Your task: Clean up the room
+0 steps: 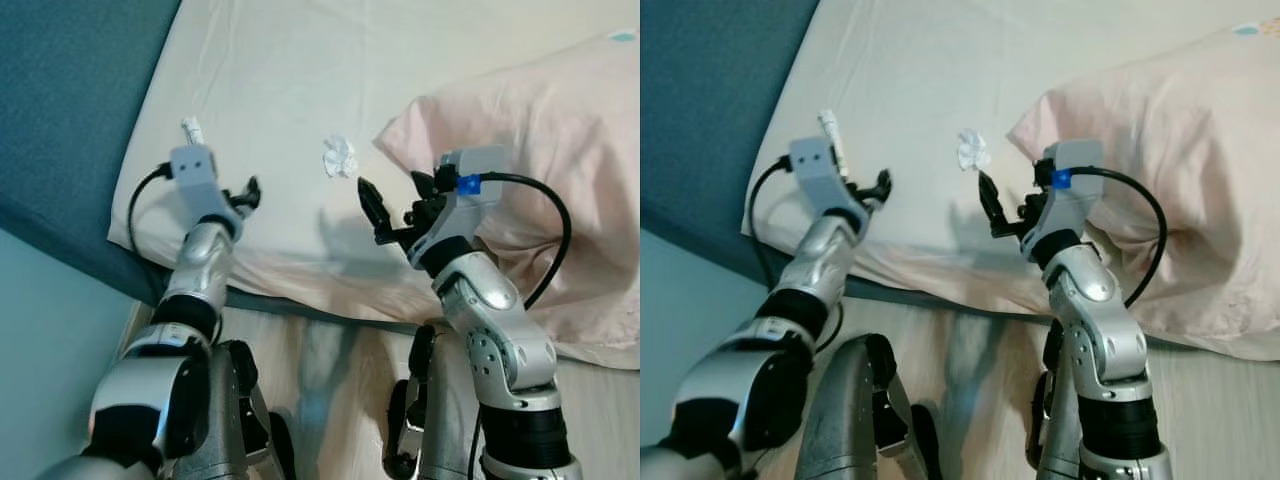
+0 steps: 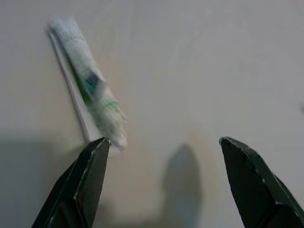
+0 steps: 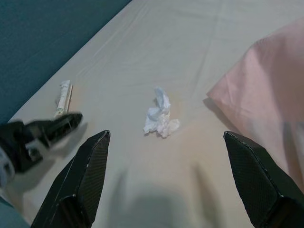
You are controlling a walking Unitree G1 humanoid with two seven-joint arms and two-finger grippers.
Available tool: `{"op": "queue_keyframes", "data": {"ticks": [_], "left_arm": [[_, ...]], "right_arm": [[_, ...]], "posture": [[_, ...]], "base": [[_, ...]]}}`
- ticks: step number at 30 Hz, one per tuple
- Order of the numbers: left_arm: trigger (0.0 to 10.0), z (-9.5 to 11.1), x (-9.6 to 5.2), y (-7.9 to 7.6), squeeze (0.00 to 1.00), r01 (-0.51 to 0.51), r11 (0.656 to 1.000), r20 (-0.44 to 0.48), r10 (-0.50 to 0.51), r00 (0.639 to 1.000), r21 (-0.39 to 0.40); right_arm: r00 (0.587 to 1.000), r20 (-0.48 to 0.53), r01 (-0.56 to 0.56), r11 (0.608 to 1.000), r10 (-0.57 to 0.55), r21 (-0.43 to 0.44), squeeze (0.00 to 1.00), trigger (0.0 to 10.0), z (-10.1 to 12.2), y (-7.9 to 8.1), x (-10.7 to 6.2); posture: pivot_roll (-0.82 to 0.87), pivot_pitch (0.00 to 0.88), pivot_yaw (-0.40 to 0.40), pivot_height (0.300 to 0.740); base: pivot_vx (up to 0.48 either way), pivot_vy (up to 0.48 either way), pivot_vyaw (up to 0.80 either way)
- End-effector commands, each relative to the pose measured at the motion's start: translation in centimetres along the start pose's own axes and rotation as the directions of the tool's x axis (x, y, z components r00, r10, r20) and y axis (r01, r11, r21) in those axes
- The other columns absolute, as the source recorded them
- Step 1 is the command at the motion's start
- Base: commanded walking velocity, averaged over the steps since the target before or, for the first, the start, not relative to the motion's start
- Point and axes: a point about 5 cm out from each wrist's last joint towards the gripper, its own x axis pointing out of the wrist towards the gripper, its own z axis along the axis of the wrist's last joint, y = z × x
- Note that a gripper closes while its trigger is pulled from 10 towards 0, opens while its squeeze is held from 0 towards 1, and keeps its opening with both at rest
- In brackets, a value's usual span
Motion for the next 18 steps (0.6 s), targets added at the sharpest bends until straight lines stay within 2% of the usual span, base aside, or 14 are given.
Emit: {"op": "queue_keyframes", "data": {"ticks": [1,6,9,10,12,14,18], "left_arm": [[10.0,-0.2,0.0,0.2,0.00,-0.041,0.999,-0.005,0.041,0.999,0.000],[10.0,0.5,0.3,0.1,0.00,-0.052,0.998,0.009,0.052,0.999,0.024],[10.0,0.2,0.3,0.1,0.00,-0.054,0.988,0.003,0.054,0.999,0.144],[10.0,0.2,0.3,0.1,0.00,-0.054,0.988,0.003,0.054,0.999,0.144],[10.0,-0.5,0.1,0.5,0.00,-0.075,0.969,-0.020,0.082,0.996,0.236],[10.0,-0.6,0.0,0.6,0.00,-0.083,0.965,-0.026,0.092,0.995,0.248],[10.0,-1.7,-0.4,1.1,0.00,-0.114,0.935,-0.048,0.138,0.989,0.337]], "right_arm": [[1.000,0.008,-0.005,1.000,0.005,0.007,0.00,10.0,-0.2,0.2,-0.6],[1.000,0.009,-0.003,1.000,0.003,0.008,0.00,10.0,-0.2,0.3,-0.7],[1.000,0.011,0.002,1.000,-0.002,0.013,0.00,10.0,-0.2,0.7,-0.8],[1.000,0.011,0.002,1.000,-0.002,0.013,0.00,10.0,-0.2,0.7,-0.8],[1.000,0.015,0.007,1.000,-0.007,0.015,0.00,10.0,-0.1,0.8,-1.0],[1.000,0.015,0.008,1.000,-0.008,0.015,0.00,10.0,-0.1,0.9,-1.1],[1.000,0.013,0.023,1.000,-0.023,0.015,0.00,10.0,0.0,0.8,-1.7]], "posture": [[-0.16,0.387,0.140,0.370],[-0.16,0.393,0.145,0.370],[-0.17,0.412,0.158,0.370],[-0.17,0.412,0.158,0.370],[-0.18,0.429,0.164,0.370],[-0.18,0.429,0.164,0.370],[-0.20,0.449,0.176,0.370]], "base": [[0.000,0.000,0.00],[0.000,0.000,0.00],[0.000,0.000,0.00],[0.000,0.000,0.00],[0.000,0.000,0.00],[0.000,0.000,0.00],[0.000,0.000,0.00]]}}
